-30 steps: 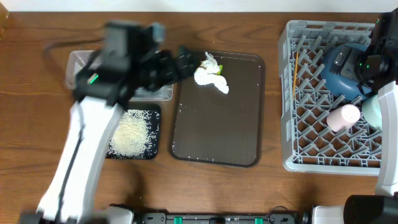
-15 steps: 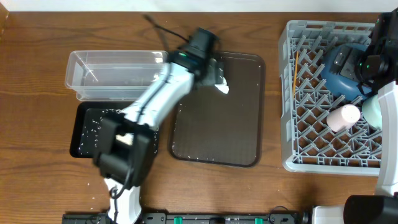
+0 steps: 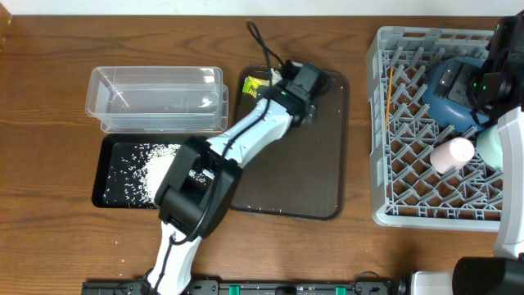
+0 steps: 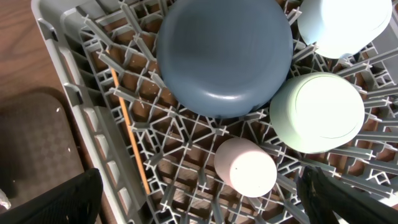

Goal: Sort waste into correct bins and load items into the dishwasher rack
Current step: 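Grasp the white tissue with the left gripper and lift it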

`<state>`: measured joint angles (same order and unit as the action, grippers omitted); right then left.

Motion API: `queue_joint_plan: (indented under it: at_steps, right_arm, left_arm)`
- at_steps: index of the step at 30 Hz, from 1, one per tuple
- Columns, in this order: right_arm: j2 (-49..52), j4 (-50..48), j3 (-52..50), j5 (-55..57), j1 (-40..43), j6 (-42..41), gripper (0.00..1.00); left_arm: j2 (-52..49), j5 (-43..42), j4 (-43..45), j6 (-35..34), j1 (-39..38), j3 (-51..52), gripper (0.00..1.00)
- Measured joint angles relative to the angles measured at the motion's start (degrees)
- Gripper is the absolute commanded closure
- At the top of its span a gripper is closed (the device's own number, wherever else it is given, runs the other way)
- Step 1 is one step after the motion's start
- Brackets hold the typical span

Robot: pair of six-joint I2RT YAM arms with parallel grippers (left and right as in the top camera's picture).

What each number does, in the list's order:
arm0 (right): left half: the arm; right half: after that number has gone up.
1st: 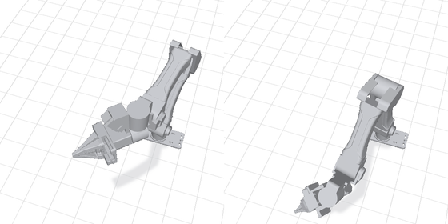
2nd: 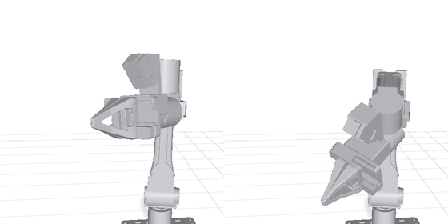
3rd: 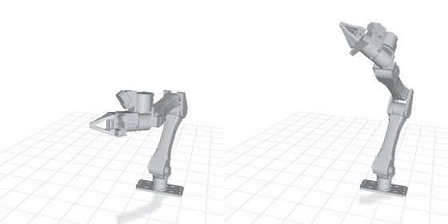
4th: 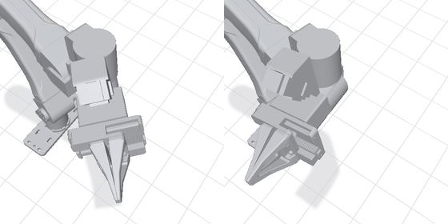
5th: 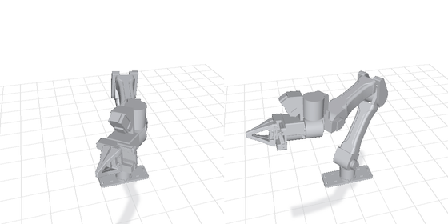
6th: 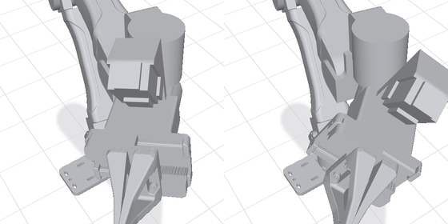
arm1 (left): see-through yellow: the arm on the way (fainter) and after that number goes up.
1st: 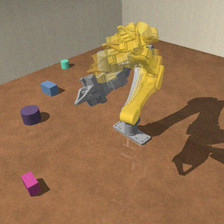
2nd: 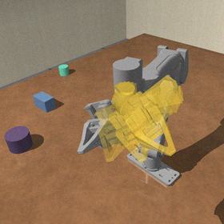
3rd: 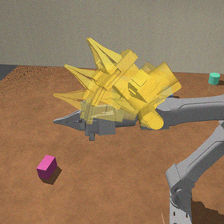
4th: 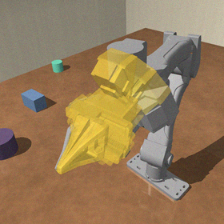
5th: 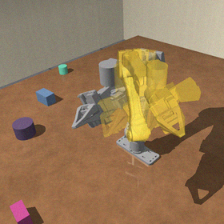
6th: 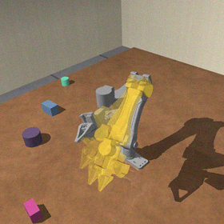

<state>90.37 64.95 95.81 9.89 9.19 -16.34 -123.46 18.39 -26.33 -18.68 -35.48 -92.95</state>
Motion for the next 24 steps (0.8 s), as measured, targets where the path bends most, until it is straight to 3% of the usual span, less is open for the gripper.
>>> queue_joint_plan:
  at_steps: [11, 24]
  right_arm:
    - [0.0, 0.0, 0.0, 0.0, 0.0, 0.0, 0.01]
    - [0.0, 0.0, 0.0, 0.0, 0.0, 0.0, 0.01]
  left_arm:
    - [0.0, -1.3, 0.7, -11.4, 2.3, 0.0, 0.02]
    - [-0.4, -3.0, 2.2, -14.1, 2.3, 0.0, 0.02]
